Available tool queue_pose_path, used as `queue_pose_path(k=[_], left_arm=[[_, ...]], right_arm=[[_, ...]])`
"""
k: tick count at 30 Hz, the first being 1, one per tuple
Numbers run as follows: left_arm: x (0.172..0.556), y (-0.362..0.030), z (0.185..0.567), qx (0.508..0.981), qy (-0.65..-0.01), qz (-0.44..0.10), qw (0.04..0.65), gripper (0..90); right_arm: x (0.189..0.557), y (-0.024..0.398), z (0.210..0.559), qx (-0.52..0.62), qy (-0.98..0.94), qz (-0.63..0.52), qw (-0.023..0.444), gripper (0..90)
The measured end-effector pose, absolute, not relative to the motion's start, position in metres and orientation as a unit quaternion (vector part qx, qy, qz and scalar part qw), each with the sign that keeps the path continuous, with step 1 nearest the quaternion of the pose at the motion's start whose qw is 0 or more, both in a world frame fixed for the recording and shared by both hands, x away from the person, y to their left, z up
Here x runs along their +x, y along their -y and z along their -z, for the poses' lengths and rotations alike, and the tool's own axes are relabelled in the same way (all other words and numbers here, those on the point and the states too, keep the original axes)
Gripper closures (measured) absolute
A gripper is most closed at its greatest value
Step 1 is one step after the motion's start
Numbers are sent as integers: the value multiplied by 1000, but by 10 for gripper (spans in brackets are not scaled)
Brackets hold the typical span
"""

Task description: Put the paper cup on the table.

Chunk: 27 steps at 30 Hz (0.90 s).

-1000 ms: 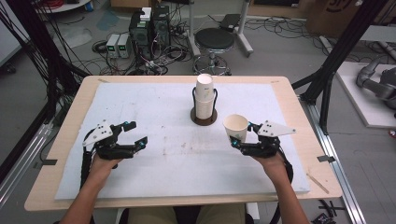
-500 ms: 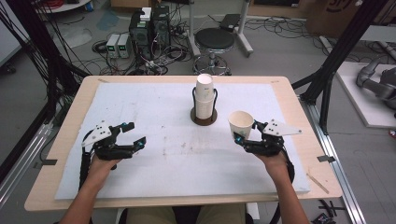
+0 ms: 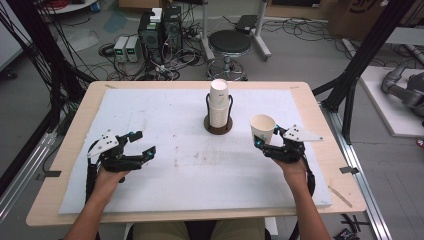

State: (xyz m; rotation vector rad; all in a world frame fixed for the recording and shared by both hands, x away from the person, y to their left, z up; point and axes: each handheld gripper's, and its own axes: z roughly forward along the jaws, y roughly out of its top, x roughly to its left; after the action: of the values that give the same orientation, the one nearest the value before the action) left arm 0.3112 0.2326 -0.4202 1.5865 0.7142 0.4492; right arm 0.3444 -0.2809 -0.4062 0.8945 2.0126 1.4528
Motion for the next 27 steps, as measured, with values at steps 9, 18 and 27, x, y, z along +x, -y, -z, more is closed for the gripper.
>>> queue_pose_path(k=[9, 18, 27], left_arm=[[312, -228, 421, 698, -311, -190, 616, 185], [314, -225, 423, 704, -312, -185, 611, 188], [315, -225, 424, 702, -320, -184, 609, 188]], right_arm=[[359, 284, 420, 371, -745, -498, 243, 334], [365, 297, 440, 416, -759, -449, 220, 334], [359, 301, 444, 405, -791, -404, 218, 332]])
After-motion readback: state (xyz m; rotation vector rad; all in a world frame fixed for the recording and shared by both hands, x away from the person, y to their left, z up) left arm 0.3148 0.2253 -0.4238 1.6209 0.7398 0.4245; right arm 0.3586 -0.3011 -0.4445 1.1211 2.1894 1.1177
